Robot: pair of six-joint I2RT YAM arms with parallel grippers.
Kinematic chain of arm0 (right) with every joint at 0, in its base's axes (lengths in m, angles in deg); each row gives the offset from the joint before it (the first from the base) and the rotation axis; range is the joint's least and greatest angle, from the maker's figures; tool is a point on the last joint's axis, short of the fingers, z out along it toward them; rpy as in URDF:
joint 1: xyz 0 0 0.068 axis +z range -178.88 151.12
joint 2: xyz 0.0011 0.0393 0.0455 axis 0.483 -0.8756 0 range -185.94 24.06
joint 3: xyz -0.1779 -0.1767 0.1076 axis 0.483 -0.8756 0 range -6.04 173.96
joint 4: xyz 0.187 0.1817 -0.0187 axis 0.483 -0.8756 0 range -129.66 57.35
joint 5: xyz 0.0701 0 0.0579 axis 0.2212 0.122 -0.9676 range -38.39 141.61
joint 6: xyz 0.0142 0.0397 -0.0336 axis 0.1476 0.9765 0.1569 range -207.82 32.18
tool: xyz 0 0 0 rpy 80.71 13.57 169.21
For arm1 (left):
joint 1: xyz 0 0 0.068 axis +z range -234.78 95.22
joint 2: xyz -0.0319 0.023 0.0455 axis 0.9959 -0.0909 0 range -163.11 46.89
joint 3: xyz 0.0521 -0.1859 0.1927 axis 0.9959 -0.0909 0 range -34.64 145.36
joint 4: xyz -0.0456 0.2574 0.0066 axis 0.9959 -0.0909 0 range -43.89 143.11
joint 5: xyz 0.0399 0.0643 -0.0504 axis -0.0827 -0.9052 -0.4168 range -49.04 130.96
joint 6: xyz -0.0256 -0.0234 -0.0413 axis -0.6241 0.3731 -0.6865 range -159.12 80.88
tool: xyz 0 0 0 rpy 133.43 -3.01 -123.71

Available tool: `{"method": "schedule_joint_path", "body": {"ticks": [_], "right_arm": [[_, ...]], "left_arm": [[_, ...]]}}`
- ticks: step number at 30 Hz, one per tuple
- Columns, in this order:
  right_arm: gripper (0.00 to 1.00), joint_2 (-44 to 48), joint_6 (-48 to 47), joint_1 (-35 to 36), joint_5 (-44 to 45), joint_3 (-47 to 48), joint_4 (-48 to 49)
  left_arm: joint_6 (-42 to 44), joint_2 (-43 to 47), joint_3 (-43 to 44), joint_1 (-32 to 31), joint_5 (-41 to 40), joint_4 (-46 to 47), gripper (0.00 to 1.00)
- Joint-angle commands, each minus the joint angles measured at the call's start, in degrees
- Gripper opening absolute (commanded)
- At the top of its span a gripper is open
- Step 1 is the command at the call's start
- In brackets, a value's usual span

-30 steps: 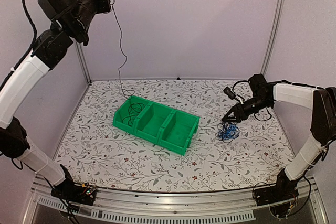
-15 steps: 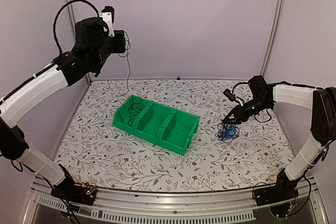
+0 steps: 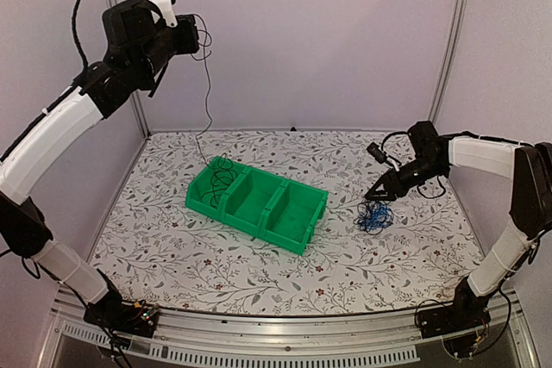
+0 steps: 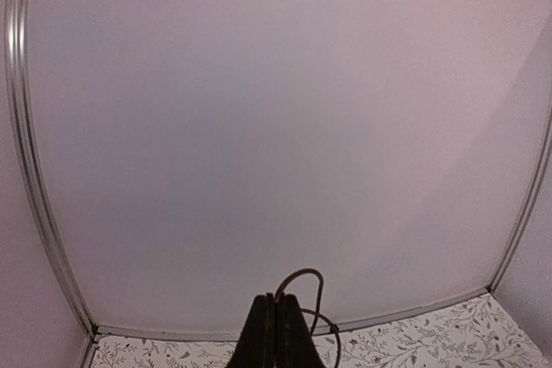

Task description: Untangle the cables

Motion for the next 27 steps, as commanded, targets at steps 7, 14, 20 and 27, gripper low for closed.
{"method": "schedule_joint_path", "body": {"ticks": [7,14,20,27], "right_arm": [[0.48,-0.5,-1.1,0.2,0.7,1.3,-0.5],[0.48,0.0,-1.1,0.3,0.5,0.3,-0.4],[0.48,0.5,-1.0,0.3,0.3,-0.5,-0.1],[0.48,-0.6,-0.7,0.2,-0.4,0.2,0.2]], "left_arm": [[11.8,-8.9,17.0,1.3,5.4,6.6,0.00],[17.5,-14.7,28.7,1.5,7.0,7.1,0.00],[15.7,-14.3,32.1,1.3,7.0,8.2,0.00],[13.5,-11.2,29.6,0.1,9.9,6.4,0.00]]}}
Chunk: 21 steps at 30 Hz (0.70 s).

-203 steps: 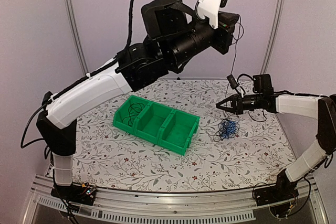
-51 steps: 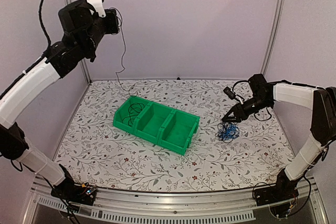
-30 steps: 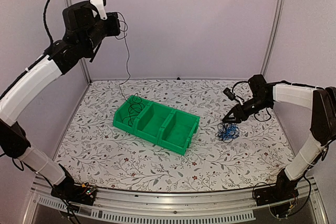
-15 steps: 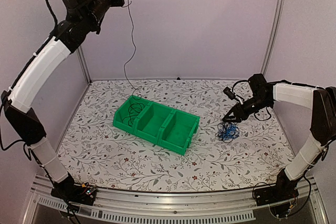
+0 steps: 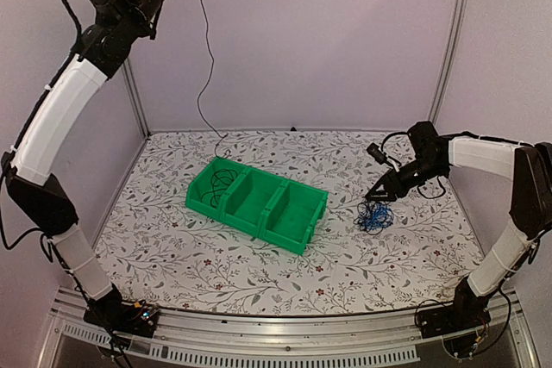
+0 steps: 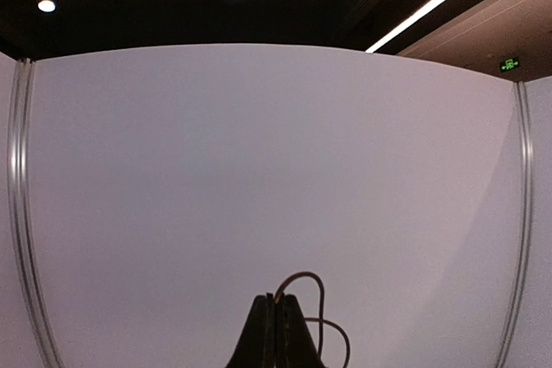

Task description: Untangle the cables

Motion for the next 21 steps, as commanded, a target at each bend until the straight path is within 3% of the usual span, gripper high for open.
{"method": "schedule_joint_path", "body": {"ticks": [1,7,12,21], "right_arm": [[0.48,-0.8,0.0,0.2,-1.1,0.4,0.3],[0.48,-1.9,0.2,0.3,-1.1,1.5,0.1],[0.48,-2.3,0.3,0.2,-1.1,1.6,0.1],[0.48,-2.8,0.3,0.2,-1.1,2.0,0.1]], "left_arm": [[-0.4,2.6,-1.0,-0.8,2.9,-0.2,0.00],[4.8,3.2,0.9,-3.6,2.2,3.5,0.00],[8.6,0.3,10.3,-4.2,1.9,1.6,0.00],[11.3,2.1,8.4,-5.7,0.8,4.1,0.00]]}}
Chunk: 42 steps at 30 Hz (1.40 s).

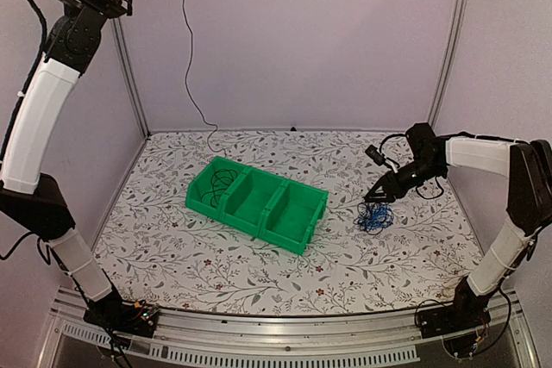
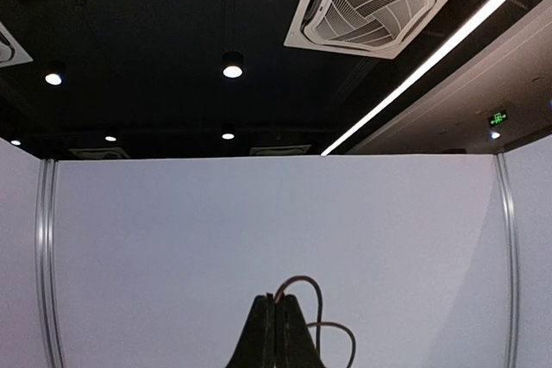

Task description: Untangle the cables

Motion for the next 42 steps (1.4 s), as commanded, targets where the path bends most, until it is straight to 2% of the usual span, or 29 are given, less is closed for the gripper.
{"method": "schedule_joint_path", "body": {"ticks": [1,5,9,11,13,16,25,35,42], "right_arm": [[0.48,-1.1,0.3,0.2,-1.1,1.6,0.1],[0.48,-1.2,0.3,0.3,-1.3,1.7,0.1],[0.48,-1.4,0.5,0.3,-1.5,2.0,0.3],[0.48,-1.7,0.6,0.3,-1.8,2.2,0.6],[0.48,-1.9,0.8,0.4,-1.8,2.6,0.8],[0.48,-2.2,0.8,0.3,-1.7,3.0,0.8],[0.48,-2.0,0.8,0.5,-1.7,2.1,0.5],[0.48,-2.5,0.7,0.5,-1.9,1.6,0.5],[0.48,-2.7,0.7,0.6,-1.7,1.9,0.3]], "left_arm": [[2.4,0.7,-1.4,-1.2,-1.5,0.7,0.00],[3.8,2.4,-4.5,-2.4,-1.5,3.4,0.00],[9.4,-1.8,7.2,-3.9,-1.3,4.3,0.00],[13.8,-2.9,10.5,-5.2,-1.3,7.6,0.00],[17.3,-1.6,8.8,-6.3,-1.5,11.5,0.00],[17.2,0.8,5.0,-7.1,-2.7,13.8,0.00],[13.1,7.0,-9.6,-7.6,-8.6,11.4,0.00],[8.2,10.9,-18.6,-7.5,-11.4,9.4,0.00],[8.4,11.0,-22.1,-6.1,-12.1,9.6,0.00]]}}
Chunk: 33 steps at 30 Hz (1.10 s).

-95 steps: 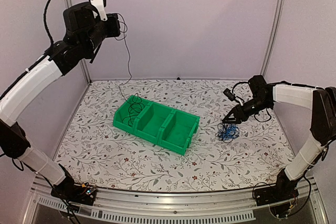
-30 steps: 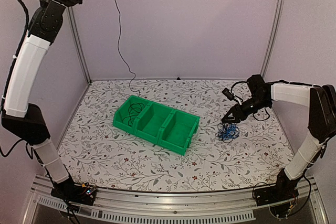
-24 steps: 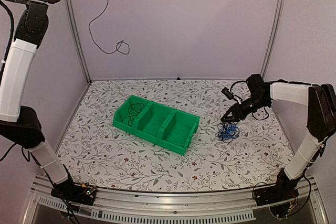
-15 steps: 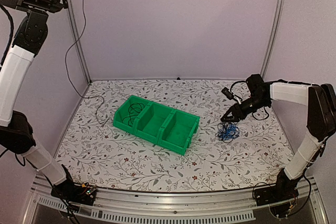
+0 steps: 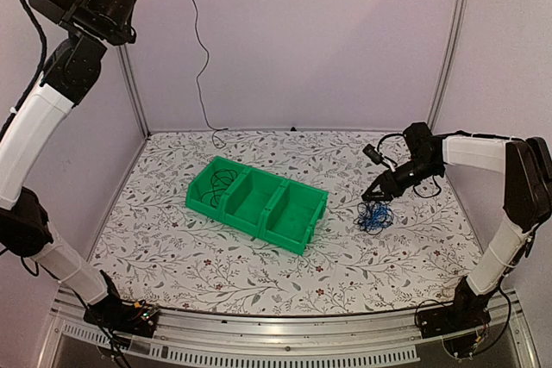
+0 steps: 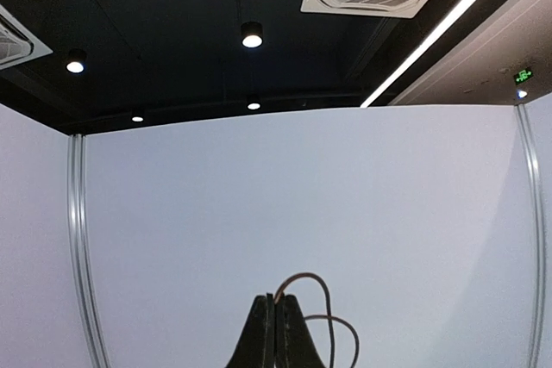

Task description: Untangle the cables

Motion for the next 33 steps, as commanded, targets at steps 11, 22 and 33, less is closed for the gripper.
{"method": "schedule_joint_path", "body": {"ticks": [11,22,33], "right_arm": [[0.48,0.3,0.0,0.3,0.5,-1.4,0.3],[0.49,0.0,-0.1,0.3,0.7,-1.4,0.1],[0.49,-1.0,-0.2,0.3,0.9,-1.3,0.2]], "left_arm": [[-8.1,-1.7,-1.8,6.5,-2.2,-4.7,0.00],[-14.1,1.6,-10.5,9.7,-1.9,-6.7,0.00],[-18.8,2.7,-13.4,12.5,0.0,-7.9,0.00]]}}
